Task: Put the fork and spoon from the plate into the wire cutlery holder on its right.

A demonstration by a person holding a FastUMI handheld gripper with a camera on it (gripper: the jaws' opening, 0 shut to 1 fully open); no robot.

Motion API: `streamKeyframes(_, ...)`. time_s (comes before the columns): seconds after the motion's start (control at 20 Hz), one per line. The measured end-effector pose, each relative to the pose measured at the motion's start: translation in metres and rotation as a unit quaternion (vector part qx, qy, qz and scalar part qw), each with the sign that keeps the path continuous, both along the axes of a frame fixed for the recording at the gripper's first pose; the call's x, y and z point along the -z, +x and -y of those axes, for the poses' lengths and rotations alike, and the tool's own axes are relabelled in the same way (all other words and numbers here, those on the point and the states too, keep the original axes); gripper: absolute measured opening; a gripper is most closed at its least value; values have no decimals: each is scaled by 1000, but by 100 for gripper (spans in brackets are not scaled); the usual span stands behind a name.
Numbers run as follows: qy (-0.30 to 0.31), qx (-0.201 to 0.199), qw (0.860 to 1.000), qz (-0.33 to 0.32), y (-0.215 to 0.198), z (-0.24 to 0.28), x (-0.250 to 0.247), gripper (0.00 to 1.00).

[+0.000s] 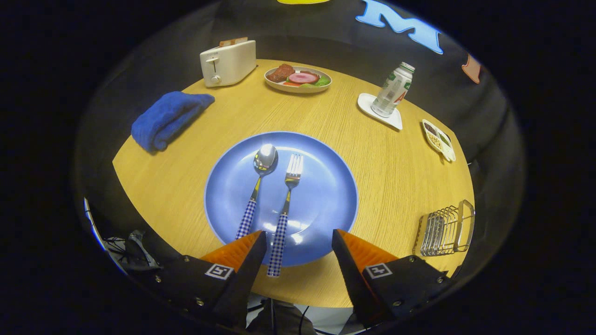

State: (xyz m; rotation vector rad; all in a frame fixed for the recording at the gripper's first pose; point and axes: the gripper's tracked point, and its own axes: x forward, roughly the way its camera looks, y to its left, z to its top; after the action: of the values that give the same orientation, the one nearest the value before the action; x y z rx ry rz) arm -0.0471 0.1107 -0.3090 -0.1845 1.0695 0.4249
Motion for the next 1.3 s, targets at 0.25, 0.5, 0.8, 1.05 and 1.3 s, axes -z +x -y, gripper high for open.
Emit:
streamKeyframes(0.25, -7, -39, 998, -38, -5, -10, 14, 72)
streamKeyframes(0.5, -12, -46, 996, -80, -4, -9, 23, 26)
streamKeyframes(0.8, -7, -78, 991, -105, -1, -16, 21, 2)
streamKeyframes(1.05, -25, -106, 989, -105, -4, 5, -6, 2)
streamKeyframes(1.3, -56, -128, 985, -102, -15, 48, -41, 2)
